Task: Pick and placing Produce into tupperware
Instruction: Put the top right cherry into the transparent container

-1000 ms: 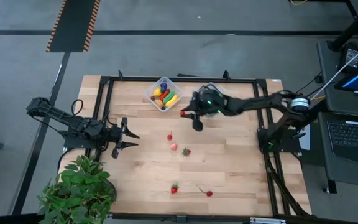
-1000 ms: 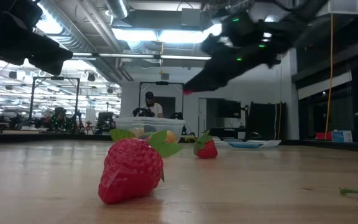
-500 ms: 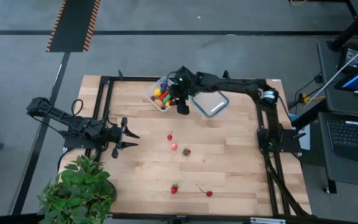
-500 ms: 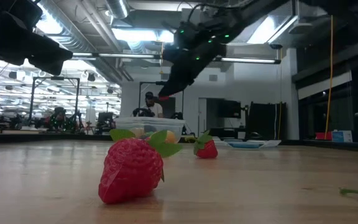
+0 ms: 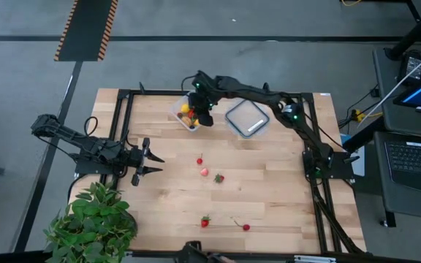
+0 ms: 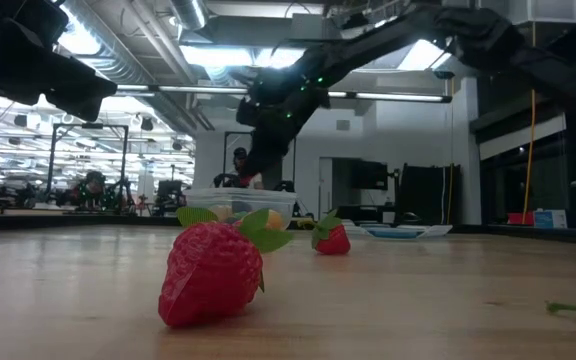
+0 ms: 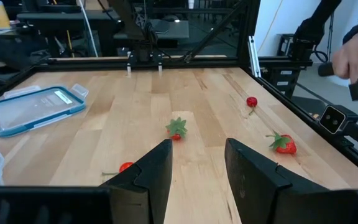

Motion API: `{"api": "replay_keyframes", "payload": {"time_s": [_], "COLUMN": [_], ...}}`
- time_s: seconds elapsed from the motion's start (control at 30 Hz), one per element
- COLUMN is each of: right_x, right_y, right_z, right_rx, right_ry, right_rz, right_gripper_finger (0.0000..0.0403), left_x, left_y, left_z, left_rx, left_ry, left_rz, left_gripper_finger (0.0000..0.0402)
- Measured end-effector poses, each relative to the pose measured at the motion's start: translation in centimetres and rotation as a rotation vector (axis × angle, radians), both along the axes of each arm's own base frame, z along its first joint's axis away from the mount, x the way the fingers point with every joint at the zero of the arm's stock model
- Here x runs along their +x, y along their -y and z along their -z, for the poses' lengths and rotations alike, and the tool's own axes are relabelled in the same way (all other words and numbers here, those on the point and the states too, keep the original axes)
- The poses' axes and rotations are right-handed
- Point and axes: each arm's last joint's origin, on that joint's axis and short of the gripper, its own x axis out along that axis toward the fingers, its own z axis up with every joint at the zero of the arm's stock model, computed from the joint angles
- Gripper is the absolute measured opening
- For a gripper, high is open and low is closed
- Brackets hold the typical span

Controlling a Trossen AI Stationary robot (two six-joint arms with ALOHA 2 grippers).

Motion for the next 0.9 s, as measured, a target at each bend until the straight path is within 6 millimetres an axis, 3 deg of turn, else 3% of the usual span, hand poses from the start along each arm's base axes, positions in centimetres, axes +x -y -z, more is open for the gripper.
{"api": "replay_keyframes", "payload": {"time_s": [0.27,0.9], "right_x": [0.6,1.3], "right_y": [0.1,-0.9], "right_z": [1.4,1.5], "right_rx": [0.046,0.042], "right_ry": [-0.033,-0.02], "right_rz": [-0.018,-0.035], "right_gripper_finger": [0.0109,0.0109], "left_x": [0.0,0.0], "left_y": [0.0,0.0], "left_z": [0.0,0.0], "left_rx": [0.0,-0.002], "left_ry": [0.001,0.001], "left_rz": [0.0,0.0], "left_gripper_finger": [0.0141,0.014]}}
